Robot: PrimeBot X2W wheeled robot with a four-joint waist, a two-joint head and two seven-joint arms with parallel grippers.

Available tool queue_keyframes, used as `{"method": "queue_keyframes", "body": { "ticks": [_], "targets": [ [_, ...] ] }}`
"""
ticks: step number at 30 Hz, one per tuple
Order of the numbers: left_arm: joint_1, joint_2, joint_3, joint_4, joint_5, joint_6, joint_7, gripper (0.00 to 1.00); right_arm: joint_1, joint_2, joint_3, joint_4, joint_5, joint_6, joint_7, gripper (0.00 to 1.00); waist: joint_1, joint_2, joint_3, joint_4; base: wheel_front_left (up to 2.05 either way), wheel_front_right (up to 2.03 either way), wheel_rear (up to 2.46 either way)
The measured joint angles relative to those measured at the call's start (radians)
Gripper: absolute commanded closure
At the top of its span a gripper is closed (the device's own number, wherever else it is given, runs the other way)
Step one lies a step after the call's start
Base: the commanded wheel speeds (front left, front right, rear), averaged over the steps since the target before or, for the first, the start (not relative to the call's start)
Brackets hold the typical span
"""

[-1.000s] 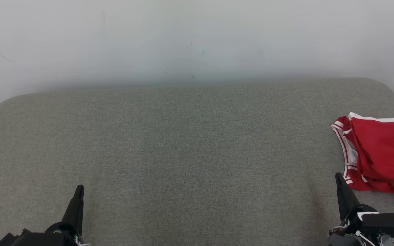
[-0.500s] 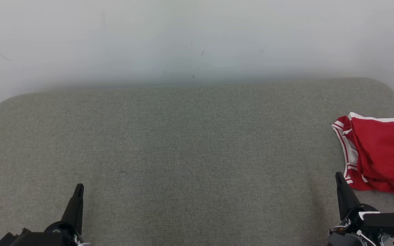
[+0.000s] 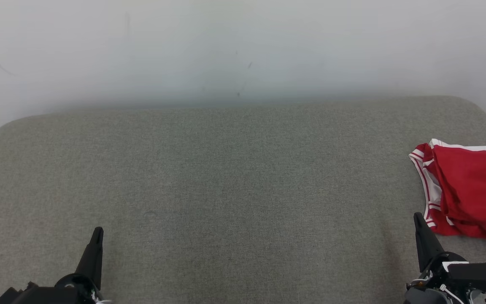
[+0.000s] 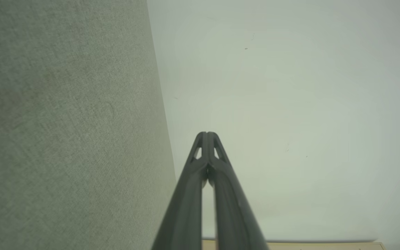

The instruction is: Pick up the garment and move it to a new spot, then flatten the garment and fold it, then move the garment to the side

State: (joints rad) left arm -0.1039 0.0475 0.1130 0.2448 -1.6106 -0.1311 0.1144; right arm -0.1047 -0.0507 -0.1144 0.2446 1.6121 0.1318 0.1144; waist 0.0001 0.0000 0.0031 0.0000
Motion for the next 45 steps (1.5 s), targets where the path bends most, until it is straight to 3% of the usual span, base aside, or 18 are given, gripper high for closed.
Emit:
{"method": "queue_keyframes", "body": {
  "ticks": [45],
  "targets": [
    [0.000,0.000,0.000,0.000,0.000,0.000,0.000,1.00,0.000,0.000,0.000,0.000,0.000,0.000,0.000,1.00,-0.0001,0.0000,0.000,0.000,0.00,0.00,0.00]
  ]
}}
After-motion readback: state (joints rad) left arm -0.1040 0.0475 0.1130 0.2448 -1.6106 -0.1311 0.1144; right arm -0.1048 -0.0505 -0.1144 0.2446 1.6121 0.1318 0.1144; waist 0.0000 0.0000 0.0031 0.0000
